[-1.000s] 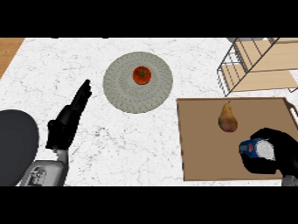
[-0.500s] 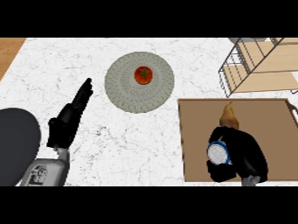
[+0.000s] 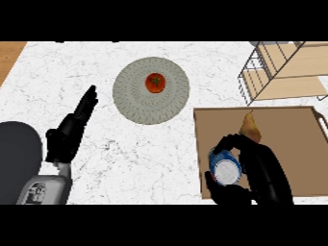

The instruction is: Pick the can from the tray and place it in the tiered shelf

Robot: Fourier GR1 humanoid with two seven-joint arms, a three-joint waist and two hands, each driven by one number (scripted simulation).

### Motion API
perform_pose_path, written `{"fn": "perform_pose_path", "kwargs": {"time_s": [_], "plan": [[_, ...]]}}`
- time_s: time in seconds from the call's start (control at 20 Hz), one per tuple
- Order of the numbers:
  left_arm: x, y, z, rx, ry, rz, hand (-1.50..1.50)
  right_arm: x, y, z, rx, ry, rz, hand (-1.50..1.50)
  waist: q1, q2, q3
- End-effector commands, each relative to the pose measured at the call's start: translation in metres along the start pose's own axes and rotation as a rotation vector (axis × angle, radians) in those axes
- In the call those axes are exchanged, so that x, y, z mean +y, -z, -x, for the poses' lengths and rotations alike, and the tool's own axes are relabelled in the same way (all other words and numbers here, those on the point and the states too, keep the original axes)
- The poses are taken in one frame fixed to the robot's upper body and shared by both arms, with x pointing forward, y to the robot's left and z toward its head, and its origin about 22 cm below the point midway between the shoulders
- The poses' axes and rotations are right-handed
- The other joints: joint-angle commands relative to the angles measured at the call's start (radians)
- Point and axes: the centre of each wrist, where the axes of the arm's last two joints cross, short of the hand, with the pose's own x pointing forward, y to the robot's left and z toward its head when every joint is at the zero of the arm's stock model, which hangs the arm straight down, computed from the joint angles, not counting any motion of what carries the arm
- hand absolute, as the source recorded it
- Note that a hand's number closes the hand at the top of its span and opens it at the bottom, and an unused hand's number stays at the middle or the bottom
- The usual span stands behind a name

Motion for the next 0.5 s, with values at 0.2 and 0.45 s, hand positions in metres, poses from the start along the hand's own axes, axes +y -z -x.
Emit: {"fn": "perform_pose_path", "kwargs": {"time_s": [0.2,0.45], "plan": [[-0.016,-0.011,0.003,-0.009,-0.007,-0.013,0.0,-0.053,-0.048,-0.04,-0.044,0.106,0.216,1.5,0.001,-0.001,0.0],[-0.001,-0.003,0.003,-0.013,0.001,0.004,0.0,-0.103,-0.049,-0.058,-0.028,0.008,0.383,1.5,0.006,0.001,-0.001]]}}
